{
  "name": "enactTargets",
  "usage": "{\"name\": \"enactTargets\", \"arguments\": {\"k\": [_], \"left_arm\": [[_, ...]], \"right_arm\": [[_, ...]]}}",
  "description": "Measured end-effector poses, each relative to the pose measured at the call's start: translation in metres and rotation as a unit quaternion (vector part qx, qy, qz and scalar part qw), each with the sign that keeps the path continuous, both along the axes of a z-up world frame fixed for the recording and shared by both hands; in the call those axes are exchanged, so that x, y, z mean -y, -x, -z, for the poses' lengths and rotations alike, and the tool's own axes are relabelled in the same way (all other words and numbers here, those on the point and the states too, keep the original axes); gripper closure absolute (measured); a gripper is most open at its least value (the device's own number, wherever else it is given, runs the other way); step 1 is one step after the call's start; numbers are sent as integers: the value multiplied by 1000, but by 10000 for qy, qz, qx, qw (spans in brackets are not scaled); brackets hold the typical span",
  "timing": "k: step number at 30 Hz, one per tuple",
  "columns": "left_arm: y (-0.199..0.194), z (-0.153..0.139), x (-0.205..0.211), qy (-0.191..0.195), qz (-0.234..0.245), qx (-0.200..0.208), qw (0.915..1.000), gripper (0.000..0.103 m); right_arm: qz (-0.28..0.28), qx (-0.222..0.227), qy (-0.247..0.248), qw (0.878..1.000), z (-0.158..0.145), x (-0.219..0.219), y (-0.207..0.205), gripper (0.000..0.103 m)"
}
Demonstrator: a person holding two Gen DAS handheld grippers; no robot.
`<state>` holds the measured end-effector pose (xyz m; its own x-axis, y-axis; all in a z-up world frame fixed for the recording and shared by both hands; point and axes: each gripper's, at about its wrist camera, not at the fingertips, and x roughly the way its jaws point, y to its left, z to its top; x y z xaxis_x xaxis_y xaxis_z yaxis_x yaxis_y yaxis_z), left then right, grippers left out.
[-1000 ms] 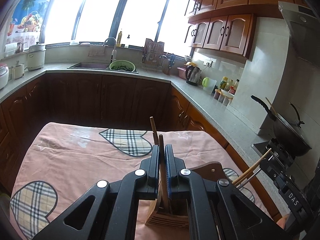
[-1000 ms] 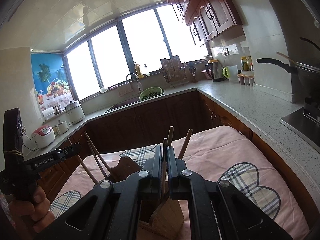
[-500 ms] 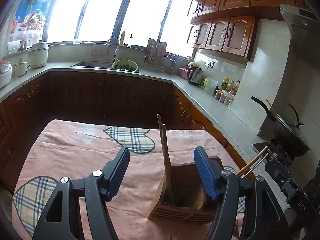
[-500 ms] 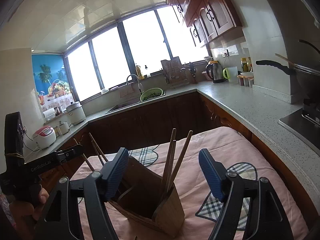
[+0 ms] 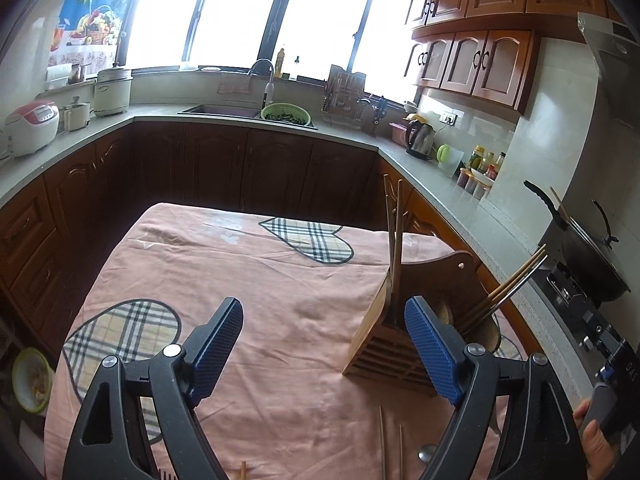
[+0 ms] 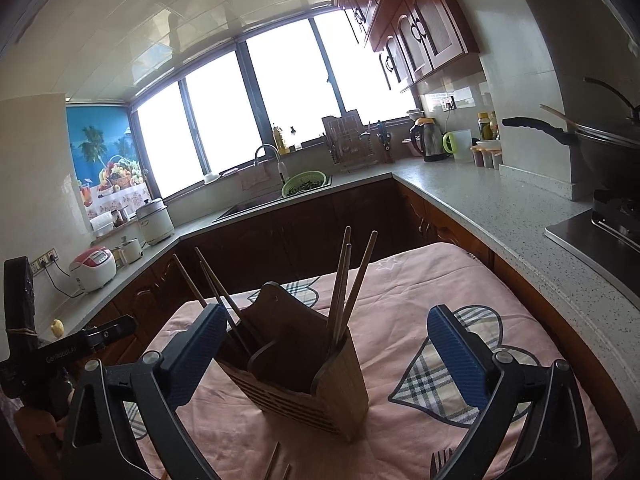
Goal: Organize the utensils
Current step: 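Open both tools and move them back down to the remaining utensils, then close the left tool on a wooden chopstick while the right tool grasps the silver spoon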
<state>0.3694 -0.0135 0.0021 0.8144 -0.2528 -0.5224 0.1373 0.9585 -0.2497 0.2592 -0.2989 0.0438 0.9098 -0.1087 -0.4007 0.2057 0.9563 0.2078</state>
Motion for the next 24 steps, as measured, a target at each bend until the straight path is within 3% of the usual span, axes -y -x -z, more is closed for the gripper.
{"name": "enactTargets", "arguments": {"k": [17, 24], "left_arm": [[91, 4, -38, -77, -259, -486, 9985, 19], [107, 14, -48, -245, -310, -729, 9966, 19]], "right_arm": [[-253, -432, -70, 9987, 24, -32, 53, 1], [-285, -618, 31, 9977, 36, -43, 71, 1]]}}
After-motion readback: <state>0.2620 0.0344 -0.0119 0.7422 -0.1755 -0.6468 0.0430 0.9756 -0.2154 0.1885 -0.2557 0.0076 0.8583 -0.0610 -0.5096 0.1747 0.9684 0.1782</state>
